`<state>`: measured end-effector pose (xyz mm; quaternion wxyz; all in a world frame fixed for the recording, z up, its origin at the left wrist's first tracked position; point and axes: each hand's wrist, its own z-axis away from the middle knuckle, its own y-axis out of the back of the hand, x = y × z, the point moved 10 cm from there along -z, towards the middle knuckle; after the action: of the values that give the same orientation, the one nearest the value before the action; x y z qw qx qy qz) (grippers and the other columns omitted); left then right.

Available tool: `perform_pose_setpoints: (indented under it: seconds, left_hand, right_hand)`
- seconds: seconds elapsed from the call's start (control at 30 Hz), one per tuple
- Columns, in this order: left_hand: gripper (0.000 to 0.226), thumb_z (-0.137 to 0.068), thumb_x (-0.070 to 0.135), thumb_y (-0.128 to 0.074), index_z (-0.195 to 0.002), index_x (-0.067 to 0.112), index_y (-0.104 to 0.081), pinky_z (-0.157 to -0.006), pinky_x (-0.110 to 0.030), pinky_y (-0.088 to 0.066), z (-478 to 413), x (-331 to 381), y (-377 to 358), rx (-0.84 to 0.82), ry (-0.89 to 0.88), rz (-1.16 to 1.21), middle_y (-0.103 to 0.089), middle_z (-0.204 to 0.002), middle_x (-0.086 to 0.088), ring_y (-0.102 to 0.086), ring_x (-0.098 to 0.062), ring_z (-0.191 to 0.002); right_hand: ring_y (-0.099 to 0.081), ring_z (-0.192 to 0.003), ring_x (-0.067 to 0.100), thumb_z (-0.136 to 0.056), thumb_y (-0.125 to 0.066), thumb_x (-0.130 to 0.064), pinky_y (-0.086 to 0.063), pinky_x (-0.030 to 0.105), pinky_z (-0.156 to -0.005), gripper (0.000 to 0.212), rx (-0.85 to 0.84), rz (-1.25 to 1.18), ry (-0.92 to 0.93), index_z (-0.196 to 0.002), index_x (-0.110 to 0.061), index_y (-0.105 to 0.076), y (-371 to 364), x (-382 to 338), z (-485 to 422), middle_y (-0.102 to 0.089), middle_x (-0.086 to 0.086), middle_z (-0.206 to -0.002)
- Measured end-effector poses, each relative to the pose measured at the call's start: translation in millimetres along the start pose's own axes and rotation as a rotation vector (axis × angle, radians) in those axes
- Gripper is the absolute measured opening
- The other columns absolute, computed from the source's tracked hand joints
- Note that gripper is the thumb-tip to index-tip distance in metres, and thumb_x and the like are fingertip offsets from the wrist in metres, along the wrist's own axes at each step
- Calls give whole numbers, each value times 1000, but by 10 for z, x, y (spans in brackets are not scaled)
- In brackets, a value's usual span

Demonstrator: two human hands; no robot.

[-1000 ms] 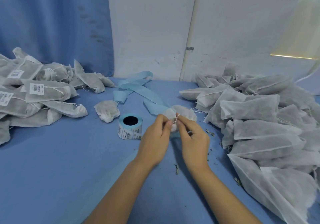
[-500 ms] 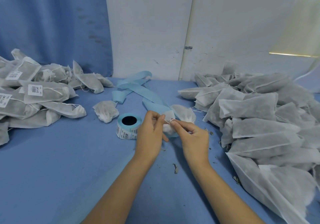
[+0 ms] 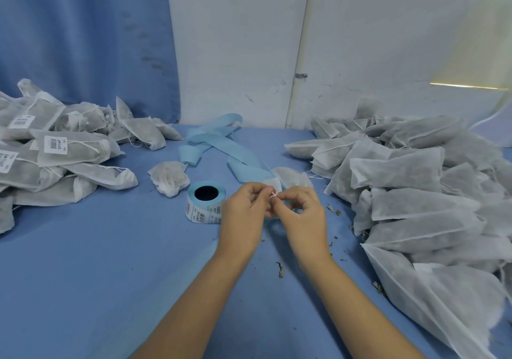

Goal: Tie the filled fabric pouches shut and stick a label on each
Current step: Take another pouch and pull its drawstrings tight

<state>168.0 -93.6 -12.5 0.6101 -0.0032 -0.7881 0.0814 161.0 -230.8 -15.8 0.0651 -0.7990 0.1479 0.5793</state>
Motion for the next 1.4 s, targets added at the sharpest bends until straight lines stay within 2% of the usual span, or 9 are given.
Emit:
perform_pose_setpoints:
  seconds: [0.17,0.27,0.43,0.6,0.73,0.93,1.07,1.2,1.4]
  left_hand:
    - [20,-95,9,-55,-81,21,-61,-72,-17,-53,-3,48,-27,-30,-82,-73,-71,-79,3,-68,-10,-77]
    - [21,-95,8,-55,-82,23,-61,-71,-13,-49,-12,57,-29,-51,-117,-107,-70,-76,10,-65,-2,-74]
    - [18,-95,9,-55,-86,22,-63,-73,-13,-48,-6,90,-7,-58,-154,-140,-70,-77,17,-63,2,-74]
    - [12,-98,15,-50,-90,23,-55,-75,-23,-47,24,204,3,-48,-259,-376,-66,-85,6,-61,-8,-82]
    - [10,-99,17,-48,-91,20,-54,-75,-34,-48,38,187,-16,-77,-291,-509,-64,-85,3,-60,-13,-82]
    - [17,-96,9,-53,-83,19,-58,-66,-21,-54,12,98,6,-44,-161,-235,-67,-76,5,-66,-7,-69]
    - [19,-95,10,-54,-82,24,-57,-74,-18,-47,37,170,-46,-105,-264,-392,-64,-79,10,-60,-3,-78]
    - [9,-93,8,-57,-88,12,-63,-77,-25,-45,44,242,-36,-99,-383,-474,-59,-84,9,-54,-7,-81]
    - [8,-93,13,-58,-89,12,-65,-76,-32,-45,23,210,2,-99,-409,-556,-59,-86,5,-53,-7,-79]
  right_hand:
    - [-58,-85,17,-85,-66,-8,-47,32,-81,8,-28,-183,-197,-77,-11,-66,-48,165,-11,-63,7,-95]
    - [-57,-85,19,-87,-64,-10,-45,33,-82,5,-62,-226,-267,-84,-7,-67,-85,209,-2,-66,9,-91]
    - [-57,-80,15,-86,-66,-10,-46,28,-78,5,-62,-214,-229,-83,-8,-69,-68,135,-4,-67,3,-84]
    - [-54,-72,9,-84,-69,-10,-44,19,-70,14,-66,-149,-105,-72,-17,-67,-46,-21,-3,-64,-5,-76]
    - [-54,-64,2,-86,-61,-9,-42,12,-60,18,-162,-198,-240,-69,-14,-66,-169,81,30,-63,-10,-65]
    - [-49,-57,6,-88,-55,-11,-37,20,-57,14,-178,-311,-366,-76,-10,-64,-205,187,43,-62,-2,-68]
    - [-52,-56,5,-87,-55,-13,-38,19,-56,16,-187,-393,-415,-74,-14,-64,-202,215,41,-65,-5,-68]
    - [-53,-56,6,-88,-54,-13,-39,20,-59,17,-169,-502,-471,-74,-15,-62,-212,262,54,-61,-4,-68]
    - [-56,-55,7,-90,-54,-12,-44,16,-52,15,-155,-702,-490,-77,-11,-61,-235,237,58,-62,-1,-69]
